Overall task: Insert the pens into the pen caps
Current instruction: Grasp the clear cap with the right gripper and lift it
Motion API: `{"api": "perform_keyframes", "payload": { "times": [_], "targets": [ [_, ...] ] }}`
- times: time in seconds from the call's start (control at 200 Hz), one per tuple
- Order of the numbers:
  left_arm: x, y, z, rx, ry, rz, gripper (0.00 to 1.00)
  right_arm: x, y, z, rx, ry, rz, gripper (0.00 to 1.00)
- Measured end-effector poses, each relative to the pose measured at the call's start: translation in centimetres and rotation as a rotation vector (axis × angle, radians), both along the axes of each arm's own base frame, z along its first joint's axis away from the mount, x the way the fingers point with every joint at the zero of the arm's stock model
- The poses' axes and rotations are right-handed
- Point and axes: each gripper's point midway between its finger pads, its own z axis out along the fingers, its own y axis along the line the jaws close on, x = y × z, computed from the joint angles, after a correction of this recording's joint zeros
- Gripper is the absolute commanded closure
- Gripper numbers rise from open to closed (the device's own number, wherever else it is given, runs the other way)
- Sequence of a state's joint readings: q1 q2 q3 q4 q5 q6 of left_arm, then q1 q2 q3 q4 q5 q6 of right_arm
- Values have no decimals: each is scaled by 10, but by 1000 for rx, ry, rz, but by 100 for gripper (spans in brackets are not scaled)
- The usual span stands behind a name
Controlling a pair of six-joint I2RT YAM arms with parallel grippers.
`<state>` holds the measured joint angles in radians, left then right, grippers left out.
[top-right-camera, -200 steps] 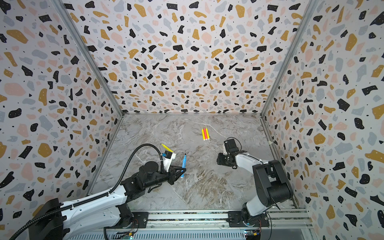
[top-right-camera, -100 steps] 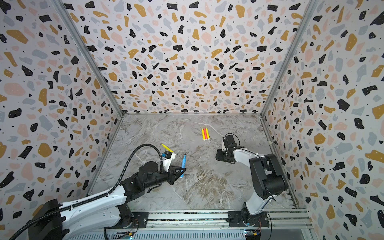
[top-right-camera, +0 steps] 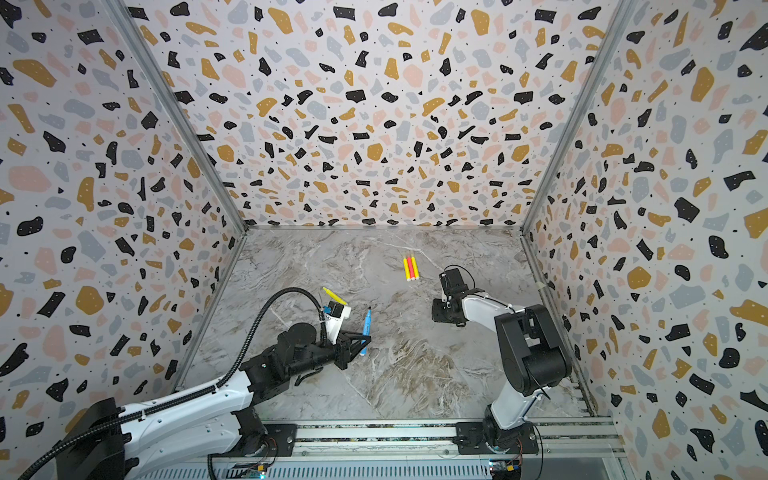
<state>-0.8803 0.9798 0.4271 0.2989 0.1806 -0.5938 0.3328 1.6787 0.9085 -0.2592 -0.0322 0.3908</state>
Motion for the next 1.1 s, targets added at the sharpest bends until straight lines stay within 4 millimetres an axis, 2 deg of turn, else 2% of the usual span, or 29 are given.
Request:
{"api": "perform_keyframes", "payload": {
  "times": [0.501,0.691,0.791,0.856,0.926,1.096],
  "targets": [
    [0,1,1,-3,-3,3,100,6,5,-3,-127,-12,44,90],
    [-1,2,4,-6,-7,4,100,3,8,-2,-121,-3,56,94],
    [-1,2,5,-8,-8,4,100,-4,17,4,-66,10,87,95],
    [-1,2,5,-8,-8,4,100,-8,28,16,0,-4,118,96],
    [-1,2,5,-8,-8,4,100,-11,43,39,95,-43,157,97],
    [-1,2,5,-9,-8,3,100,-15,77,125,353,-248,263,99]
  ]
}}
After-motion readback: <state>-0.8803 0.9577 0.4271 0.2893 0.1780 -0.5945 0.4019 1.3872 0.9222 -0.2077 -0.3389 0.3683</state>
